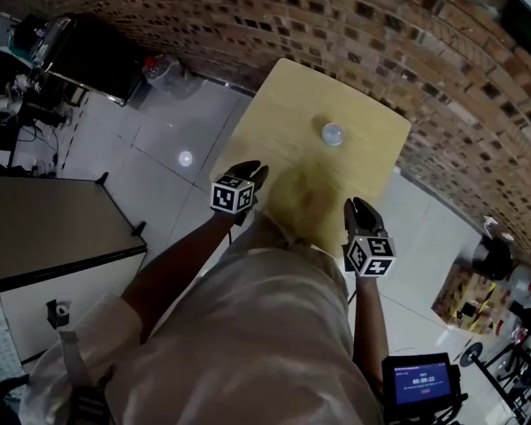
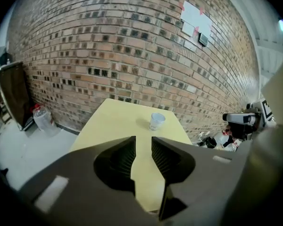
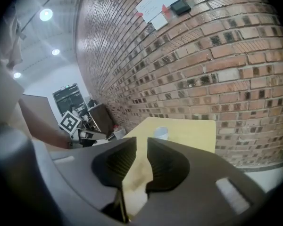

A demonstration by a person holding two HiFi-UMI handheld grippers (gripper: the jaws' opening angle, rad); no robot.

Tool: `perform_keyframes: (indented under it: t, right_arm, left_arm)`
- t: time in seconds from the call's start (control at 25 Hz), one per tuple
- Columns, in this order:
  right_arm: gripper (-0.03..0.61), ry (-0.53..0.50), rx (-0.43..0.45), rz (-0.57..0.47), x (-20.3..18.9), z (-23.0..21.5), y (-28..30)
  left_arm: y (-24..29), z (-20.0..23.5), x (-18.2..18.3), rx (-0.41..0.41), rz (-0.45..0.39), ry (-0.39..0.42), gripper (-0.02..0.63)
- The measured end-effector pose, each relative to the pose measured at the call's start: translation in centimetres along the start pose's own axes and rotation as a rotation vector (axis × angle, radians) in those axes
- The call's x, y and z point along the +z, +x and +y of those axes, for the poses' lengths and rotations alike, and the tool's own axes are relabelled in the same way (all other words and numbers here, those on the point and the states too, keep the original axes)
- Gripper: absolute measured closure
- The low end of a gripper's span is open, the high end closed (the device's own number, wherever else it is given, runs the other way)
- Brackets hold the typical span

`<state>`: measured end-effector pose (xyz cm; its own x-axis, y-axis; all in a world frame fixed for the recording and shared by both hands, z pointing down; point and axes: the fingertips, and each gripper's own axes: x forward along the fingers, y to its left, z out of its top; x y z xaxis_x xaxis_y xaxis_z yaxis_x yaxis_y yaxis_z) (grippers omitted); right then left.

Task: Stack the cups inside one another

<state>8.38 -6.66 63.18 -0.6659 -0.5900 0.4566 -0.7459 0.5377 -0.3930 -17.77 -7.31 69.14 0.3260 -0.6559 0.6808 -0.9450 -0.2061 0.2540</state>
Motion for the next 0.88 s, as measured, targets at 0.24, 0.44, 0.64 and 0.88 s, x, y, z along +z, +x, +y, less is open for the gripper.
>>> perform_keyframes:
  t: [0.24, 0.44, 0.64, 0.88]
  right_arm:
    - [0.512, 0.06, 0.034, 0.032, -3.5, 0.0, 1.8]
    - [0.512, 0.116, 0.019, 0.047, -5.0, 0.8, 2.3]
    - [0.512, 0.109, -0.007, 0.045, -5.1, 2.7, 3.0]
    - [0.512, 0.066, -0.063, 0.037, -3.7, 5.2, 4.4]
  left_arm:
    - [-3.0, 0.7, -3.9, 0.019, 0.058, -0.061, 0.454]
    - [-4.7, 1.2, -5.4, 0.007, 0.052, -0.078, 0.451]
    - [-4.9, 1.1, -4.6, -0.049, 0.011, -0.062, 0.44]
    - [-7.2, 1.1, -0.9, -0.144, -0.07, 0.077, 0.44]
